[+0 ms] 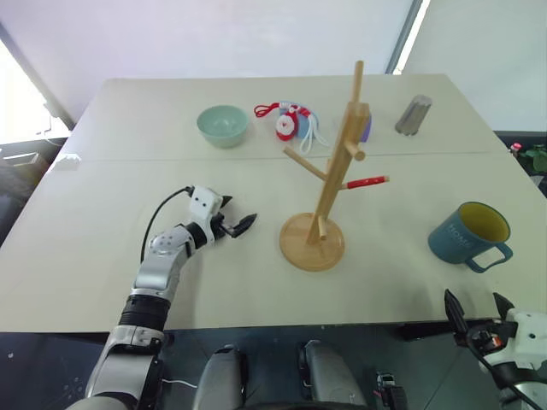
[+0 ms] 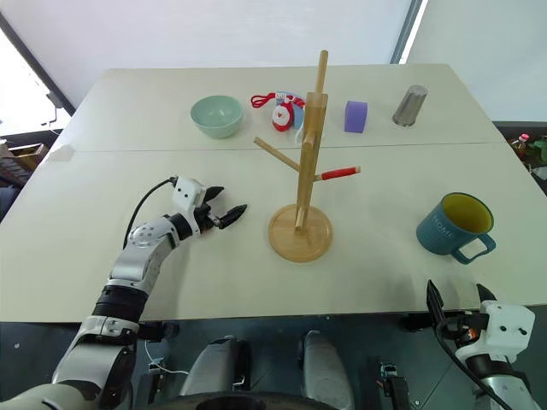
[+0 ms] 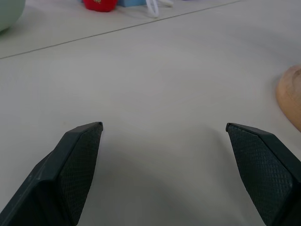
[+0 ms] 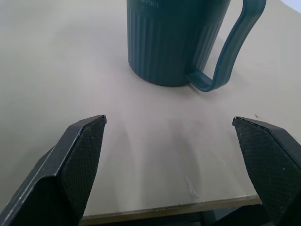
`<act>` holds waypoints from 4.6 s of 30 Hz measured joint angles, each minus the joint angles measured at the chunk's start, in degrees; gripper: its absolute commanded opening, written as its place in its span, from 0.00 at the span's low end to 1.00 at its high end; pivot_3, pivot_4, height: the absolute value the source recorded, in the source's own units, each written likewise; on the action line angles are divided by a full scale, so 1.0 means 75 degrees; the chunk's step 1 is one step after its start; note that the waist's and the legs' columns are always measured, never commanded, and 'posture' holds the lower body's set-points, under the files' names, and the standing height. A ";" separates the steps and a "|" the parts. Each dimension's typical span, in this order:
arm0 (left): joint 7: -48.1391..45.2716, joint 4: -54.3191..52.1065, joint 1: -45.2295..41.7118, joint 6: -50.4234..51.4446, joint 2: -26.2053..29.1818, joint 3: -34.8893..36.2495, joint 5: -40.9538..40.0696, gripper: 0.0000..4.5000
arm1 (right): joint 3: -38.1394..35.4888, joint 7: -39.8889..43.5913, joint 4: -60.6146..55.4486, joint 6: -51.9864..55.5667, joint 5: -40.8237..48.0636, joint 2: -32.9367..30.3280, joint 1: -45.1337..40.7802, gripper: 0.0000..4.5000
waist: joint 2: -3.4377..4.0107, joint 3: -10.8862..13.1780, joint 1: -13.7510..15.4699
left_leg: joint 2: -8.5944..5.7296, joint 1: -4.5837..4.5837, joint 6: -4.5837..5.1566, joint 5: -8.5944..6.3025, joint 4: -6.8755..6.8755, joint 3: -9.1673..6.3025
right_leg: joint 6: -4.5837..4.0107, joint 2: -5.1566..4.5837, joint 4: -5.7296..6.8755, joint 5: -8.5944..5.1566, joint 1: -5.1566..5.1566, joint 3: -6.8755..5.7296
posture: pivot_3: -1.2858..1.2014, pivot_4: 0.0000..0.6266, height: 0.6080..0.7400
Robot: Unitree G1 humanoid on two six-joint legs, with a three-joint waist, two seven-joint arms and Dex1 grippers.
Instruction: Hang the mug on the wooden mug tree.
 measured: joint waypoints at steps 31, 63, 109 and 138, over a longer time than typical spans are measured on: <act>-0.3931 -0.4251 0.1669 0.1919 0.1928 -0.1240 -0.2238 1.00 | -0.0379 -0.0986 0.0038 0.0037 -0.0132 -0.0109 -0.0751 0.99 | 0.0015 -0.0008 -0.0010 | -0.0010 -0.0056 0.0000 0.0002 0.0007 0.0009 | -0.0006 -0.0033 0.0003 0.0001 -0.0054 0.0003 | 0.52 0.24 1.00; -0.3466 -0.4837 0.1581 0.2160 0.1716 -0.1429 -0.2430 1.00 | -0.0347 -0.2642 0.1603 0.0409 -0.1045 -0.0139 -0.2817 0.99 | 0.0025 -0.0015 -0.0029 | -0.0010 -0.0037 0.0003 0.0005 0.0025 0.0006 | -0.0003 0.0064 0.0042 0.0002 -0.0049 0.0022 | 0.52 0.24 1.00; -0.2717 -0.4096 0.1451 0.1860 0.1620 -0.0437 -0.2717 1.00 | 0.1664 0.2526 -0.1035 0.0850 -0.1515 -0.4843 -0.4791 0.01 | -0.0007 -0.0006 -0.0011 | -0.0012 0.0046 0.0004 0.0004 0.0036 0.0007 | 0.0000 0.0067 0.0036 0.0001 0.0043 0.0020 | 0.52 0.24 1.00; -0.2251 -0.5174 0.0878 0.3229 0.2060 0.0744 -0.4640 1.00 | 0.3106 0.4036 0.0113 0.0812 -0.1668 -0.5137 -0.7220 0.01 | -0.0011 -0.0002 -0.0018 | -0.0011 0.0049 0.0002 0.0005 0.0036 0.0006 | -0.0001 0.0068 0.0040 0.0002 0.0043 0.0020 | 0.52 0.24 1.00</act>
